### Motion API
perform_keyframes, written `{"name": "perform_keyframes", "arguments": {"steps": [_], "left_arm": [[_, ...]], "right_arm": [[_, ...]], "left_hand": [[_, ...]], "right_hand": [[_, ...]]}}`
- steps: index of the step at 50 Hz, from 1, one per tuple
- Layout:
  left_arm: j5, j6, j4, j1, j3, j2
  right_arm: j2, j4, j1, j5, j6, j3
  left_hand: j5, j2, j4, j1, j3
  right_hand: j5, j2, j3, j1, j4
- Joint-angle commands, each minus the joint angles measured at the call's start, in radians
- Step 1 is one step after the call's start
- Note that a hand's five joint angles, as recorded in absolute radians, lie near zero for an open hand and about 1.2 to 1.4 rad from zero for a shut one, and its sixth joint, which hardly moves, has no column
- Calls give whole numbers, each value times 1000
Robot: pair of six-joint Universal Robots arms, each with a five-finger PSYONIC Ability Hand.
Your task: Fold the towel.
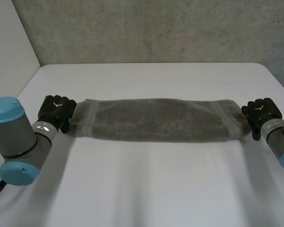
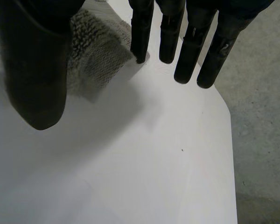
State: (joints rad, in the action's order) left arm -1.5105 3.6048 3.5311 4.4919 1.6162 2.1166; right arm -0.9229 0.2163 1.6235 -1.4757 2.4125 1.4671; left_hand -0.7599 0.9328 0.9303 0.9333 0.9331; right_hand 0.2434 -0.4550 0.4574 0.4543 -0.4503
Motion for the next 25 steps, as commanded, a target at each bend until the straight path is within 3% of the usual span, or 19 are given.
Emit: {"name": "perform_keyframes", "arguments": {"steps": [1,6,25], "left_arm": [[-4,0,-1,18,5,-3],[-5,2,-1,21,8,-4],[-4,-6,2,16,48,-66]], "right_arm": [[-25,-2,-5,14,0,33],[-27,14,-5,37,5,48],[-16,66,-11,153,88,75]], "left_hand": [[265,-264,-261,-264,-264],[386,-384,-382,-385,-385],[392,-390,-388,-391,-391]], "right_hand": [[-16,53,-55,-52,48],[40,-3,0,3,-7],[213,-176,173,176,-180]]}}
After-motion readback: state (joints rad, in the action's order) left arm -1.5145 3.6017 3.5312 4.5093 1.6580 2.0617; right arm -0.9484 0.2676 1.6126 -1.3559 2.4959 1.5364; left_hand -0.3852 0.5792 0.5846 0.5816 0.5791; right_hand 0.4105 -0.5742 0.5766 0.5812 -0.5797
